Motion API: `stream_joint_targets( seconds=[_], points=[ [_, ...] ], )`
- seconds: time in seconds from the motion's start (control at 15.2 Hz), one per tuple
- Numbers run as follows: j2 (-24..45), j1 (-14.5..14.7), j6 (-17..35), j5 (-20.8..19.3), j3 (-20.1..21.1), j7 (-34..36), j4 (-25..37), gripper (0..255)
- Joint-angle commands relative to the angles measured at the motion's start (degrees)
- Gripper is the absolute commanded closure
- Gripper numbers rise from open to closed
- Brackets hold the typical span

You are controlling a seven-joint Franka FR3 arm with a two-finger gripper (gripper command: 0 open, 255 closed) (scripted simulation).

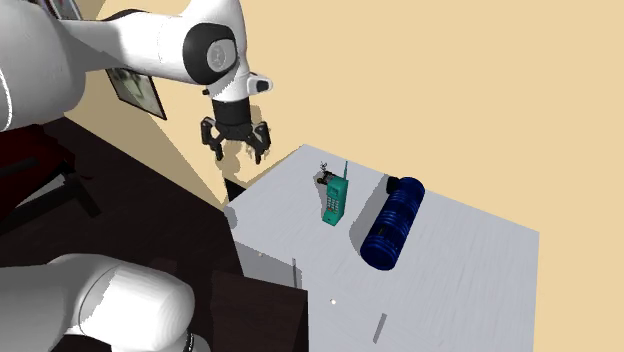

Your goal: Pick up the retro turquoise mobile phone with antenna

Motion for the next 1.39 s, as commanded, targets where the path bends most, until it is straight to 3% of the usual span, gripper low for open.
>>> stream_joint_targets(
  seconds=[0.0, 0.66, 1.32],
  points=[
    [3.3, -0.5, 3.4, -0.7, -1.7, -1.9, 0.3, 0],
    [21.2, -2.0, 17.4, -0.4, -9.8, -12.1, 5.5, 0],
    [42.7, -4.4, 25.9, 8.2, -14.7, -24.8, 18.3, 0]
  ],
)
